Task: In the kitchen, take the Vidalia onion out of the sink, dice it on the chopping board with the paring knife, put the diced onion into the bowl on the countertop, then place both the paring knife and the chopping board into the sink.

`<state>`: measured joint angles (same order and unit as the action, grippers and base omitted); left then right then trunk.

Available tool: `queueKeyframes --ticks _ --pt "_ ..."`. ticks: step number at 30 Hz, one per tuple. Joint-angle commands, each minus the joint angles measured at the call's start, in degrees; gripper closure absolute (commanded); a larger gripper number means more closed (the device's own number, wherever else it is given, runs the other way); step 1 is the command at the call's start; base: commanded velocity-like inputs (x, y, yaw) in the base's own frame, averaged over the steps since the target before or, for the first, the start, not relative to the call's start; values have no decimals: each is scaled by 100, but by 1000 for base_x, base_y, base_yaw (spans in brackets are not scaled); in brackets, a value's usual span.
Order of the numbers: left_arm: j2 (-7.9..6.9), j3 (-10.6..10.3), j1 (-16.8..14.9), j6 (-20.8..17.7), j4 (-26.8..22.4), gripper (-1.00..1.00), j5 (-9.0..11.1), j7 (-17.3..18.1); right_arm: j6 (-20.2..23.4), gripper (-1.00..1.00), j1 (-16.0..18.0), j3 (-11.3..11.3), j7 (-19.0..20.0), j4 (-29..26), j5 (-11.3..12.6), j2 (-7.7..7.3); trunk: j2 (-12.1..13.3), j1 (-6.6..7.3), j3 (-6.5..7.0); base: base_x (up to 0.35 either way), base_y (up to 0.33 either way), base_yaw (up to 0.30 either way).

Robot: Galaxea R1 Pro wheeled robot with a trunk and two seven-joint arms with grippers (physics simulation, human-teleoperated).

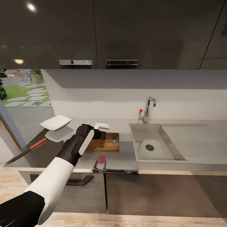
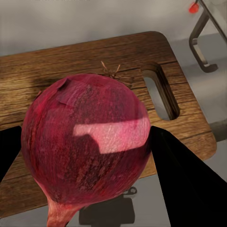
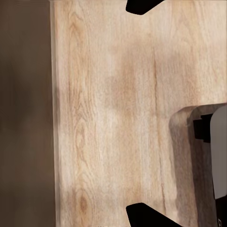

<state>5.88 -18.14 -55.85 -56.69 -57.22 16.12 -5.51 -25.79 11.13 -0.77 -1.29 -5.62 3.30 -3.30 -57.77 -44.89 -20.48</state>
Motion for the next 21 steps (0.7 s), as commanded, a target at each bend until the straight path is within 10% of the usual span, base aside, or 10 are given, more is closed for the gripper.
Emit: queueKeyframes --ticks 1,21 --pt "-2 -7 -5 -18 -6 100 50 -47 -25 -100 4 1 12 3 32 -1 -4 0 -7 0 0 0" --pt "-16 -5 -5 -18 9 100 50 -47 -28 -100 4 -28 15 7 39 -46 -4 0 -7 0 0 0"
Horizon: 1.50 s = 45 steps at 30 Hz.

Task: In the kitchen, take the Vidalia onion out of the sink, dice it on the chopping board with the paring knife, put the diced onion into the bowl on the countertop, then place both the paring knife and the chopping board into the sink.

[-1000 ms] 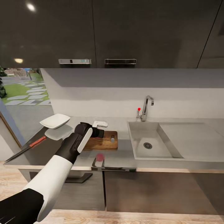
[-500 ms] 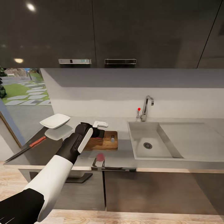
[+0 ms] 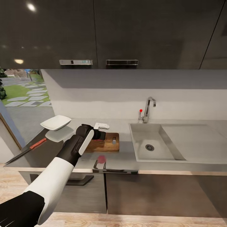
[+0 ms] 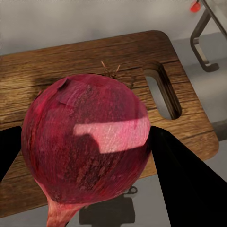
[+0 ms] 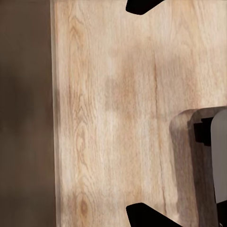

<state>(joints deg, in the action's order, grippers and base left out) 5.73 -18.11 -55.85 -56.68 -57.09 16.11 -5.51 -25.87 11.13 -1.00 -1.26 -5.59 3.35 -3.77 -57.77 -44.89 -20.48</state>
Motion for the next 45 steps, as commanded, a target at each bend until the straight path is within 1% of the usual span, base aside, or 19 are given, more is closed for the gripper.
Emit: queueKeyframes --ticks 1,5,13,34,45 --pt "-1 -8 -5 -19 -1 100 50 -47 -20 -100 4 -4 12 5 34 3 -5 0 -7 0 0 0" --pt "-1 -8 -5 -19 -2 100 50 -47 -22 -100 4 10 12 5 34 9 -5 0 -17 0 0 0" --pt "2 -8 -5 -19 -1 100 50 -47 -18 -100 4 12 12 5 34 10 -5 0 -82 23 0 0" --pt "7 -8 -5 -19 -30 100 50 -47 -20 -100 4 21 12 11 34 17 -5 0 -275 133 0 0" --pt "7 -8 -5 -20 -15 100 50 -47 -17 -100 4 21 12 14 34 25 -5 0 -376 17 0 0"
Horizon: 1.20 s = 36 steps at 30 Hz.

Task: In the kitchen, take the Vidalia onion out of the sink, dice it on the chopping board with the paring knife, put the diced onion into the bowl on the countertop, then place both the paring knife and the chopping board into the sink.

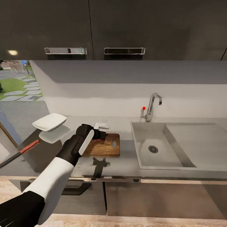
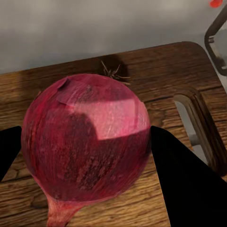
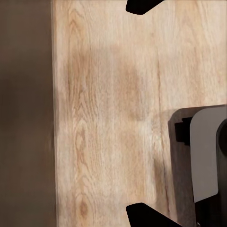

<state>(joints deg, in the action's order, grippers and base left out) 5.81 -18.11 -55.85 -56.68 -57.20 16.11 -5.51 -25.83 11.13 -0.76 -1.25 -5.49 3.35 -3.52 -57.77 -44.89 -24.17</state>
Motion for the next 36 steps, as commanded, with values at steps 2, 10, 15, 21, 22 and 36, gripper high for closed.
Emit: queueKeyframes --ticks 2,10,15,21,22,36 --pt "-1 -8 -5 -19 1 100 50 -47 -19 -100 3 -3 10 3 34 0 -4 0 -25 0 0 0" --pt "-1 -8 -5 -18 -1 100 50 -47 -19 -100 3 -3 10 4 34 1 -4 0 -98 0 0 0" --pt "-1 -11 -5 -19 12 100 50 -47 -23 -100 3 -3 9 4 34 1 -4 0 -144 0 0 0" --pt "-1 -8 -5 -18 7 100 50 -47 -23 -100 3 -3 2 4 34 1 -4 0 -199 0 0 0" --pt "-1 -8 -5 -20 7 100 50 -47 -21 -100 3 -3 2 4 34 1 -4 0 -208 0 0 0" --pt "-1 -9 -5 -24 -5 100 55 -47 -21 -100 3 -3 1 1 34 1 -4 0 -283 0 0 0"
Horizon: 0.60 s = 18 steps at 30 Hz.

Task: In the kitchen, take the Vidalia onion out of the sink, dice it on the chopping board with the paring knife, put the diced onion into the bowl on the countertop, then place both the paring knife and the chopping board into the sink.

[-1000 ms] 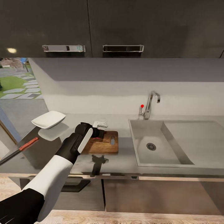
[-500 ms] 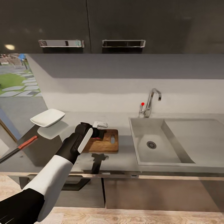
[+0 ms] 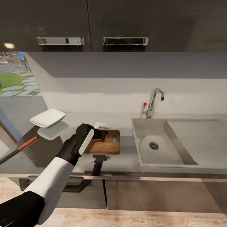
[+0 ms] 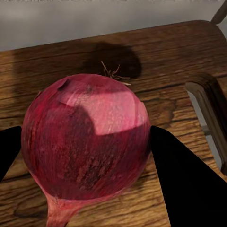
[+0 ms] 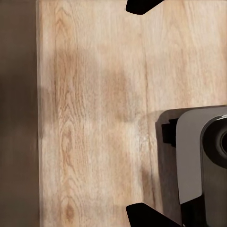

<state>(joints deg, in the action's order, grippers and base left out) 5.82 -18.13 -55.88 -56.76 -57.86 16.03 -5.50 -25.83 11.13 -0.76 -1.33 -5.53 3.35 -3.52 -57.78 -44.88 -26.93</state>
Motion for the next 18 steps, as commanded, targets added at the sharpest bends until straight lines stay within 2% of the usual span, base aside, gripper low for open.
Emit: queueKeyframes --ticks 1,7,18 --pt "-2 -8 -2 -17 59 100 61 -48 -20 -100 3 -3 10 6 34 0 -3 -1 -7 -66 0 0" --pt "-2 -7 -2 -19 37 100 64 -48 -20 -100 3 -7 10 5 34 0 -3 -1 -7 -163 0 0" --pt "-2 -7 -2 -20 36 100 63 -48 -26 -100 3 -3 17 0 27 -19 -3 -1 -7 -13 0 0"
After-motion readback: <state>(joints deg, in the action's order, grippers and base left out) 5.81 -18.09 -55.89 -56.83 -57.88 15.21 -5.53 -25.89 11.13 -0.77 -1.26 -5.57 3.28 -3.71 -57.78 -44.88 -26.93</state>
